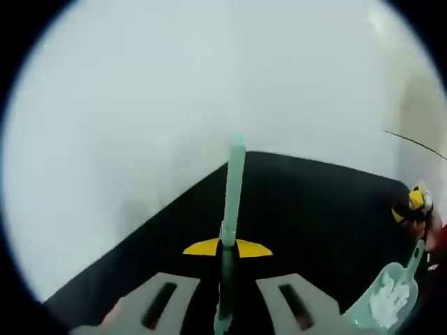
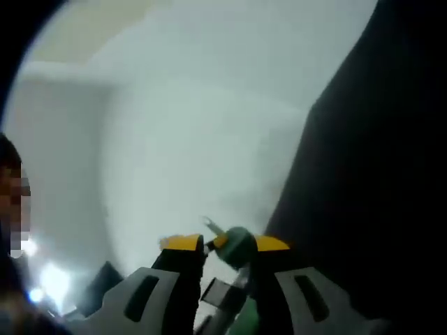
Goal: Pick up the broom and sweep the trash on the tabletop into the dustpan.
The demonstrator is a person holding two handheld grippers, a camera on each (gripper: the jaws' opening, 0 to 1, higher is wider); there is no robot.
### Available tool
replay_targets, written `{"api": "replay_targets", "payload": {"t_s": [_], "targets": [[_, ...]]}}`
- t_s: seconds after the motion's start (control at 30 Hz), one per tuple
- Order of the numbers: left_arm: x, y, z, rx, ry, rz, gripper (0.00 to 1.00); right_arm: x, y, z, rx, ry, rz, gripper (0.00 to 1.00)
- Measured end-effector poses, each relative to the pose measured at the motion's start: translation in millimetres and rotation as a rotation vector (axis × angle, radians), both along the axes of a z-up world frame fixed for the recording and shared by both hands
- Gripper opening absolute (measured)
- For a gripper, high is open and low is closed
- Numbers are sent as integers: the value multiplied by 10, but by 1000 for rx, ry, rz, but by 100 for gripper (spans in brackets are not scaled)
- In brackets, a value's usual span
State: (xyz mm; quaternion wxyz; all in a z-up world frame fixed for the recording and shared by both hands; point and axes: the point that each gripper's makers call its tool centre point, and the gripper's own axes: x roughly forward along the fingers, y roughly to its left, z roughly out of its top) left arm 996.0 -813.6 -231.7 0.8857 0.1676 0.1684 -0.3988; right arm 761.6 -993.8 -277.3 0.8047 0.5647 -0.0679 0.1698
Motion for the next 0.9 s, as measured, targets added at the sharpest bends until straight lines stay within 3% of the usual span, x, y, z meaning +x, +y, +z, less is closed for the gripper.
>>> {"api": "replay_targets", "payload": {"t_s": [0.1, 0.17, 0.2, 0.23, 0.3, 0.33, 0.4, 0.47, 0.53, 0.57, 0.6, 0.67, 0.73, 0.77, 0.9], "targets": [[-198, -77, 210, -36, -77, 12, 4, 1, 8, -1, -5, 1, 2, 29], [-362, -67, 283, 9, -110, 51, 4, 4, 10, -3, -9, 4, -3, 29], [-510, -150, 331, 16, -137, 10, 4, 4, 15, -3, -11, 5, -3, 28], [-728, -205, 382, -9, -137, -9, 4, 4, 20, 1, -13, 4, -4, 28], [-1066, -311, 513, -161, -148, -20, 4, -4, 20, 6, -12, -1, -3, 28], [-1245, -409, 479, -223, -142, -54, 4, -9, 17, 10, -11, -4, -3, 28], [-1420, -560, 243, -215, -153, -117, 4, -15, 4, 15, -5, -8, -8, 28], [-1377, -680, -75, -226, -144, -115, 4, -14, 0, 17, -4, -6, -12, 28], [-1215, -777, -414, -290, -56, -124, 4, -9, 5, 13, -10, -6, -8, 28], [-1131, -785, -195, -432, -165, -142, 4, -10, 12, 12, -12, -7, -3, 28], [-978, -663, -304, -376, -145, -58, 4, -13, 16, 12, -12, -8, 0, 28], [-923, -631, -260, -442, -77, -56, 5, -18, 15, 12, -9, -10, 4, 28], [-858, -569, -319, -433, -80, -32, 5, -15, 8, 10, -9, -11, -2, 28], [-884, -587, -304, -468, -87, -51, 5, -14, 7, 10, -10, -10, -4, 28], [-978, -624, -298, -460, -110, -71, 5, 2, -2, 1, -12, -6, -9, 28]]}}
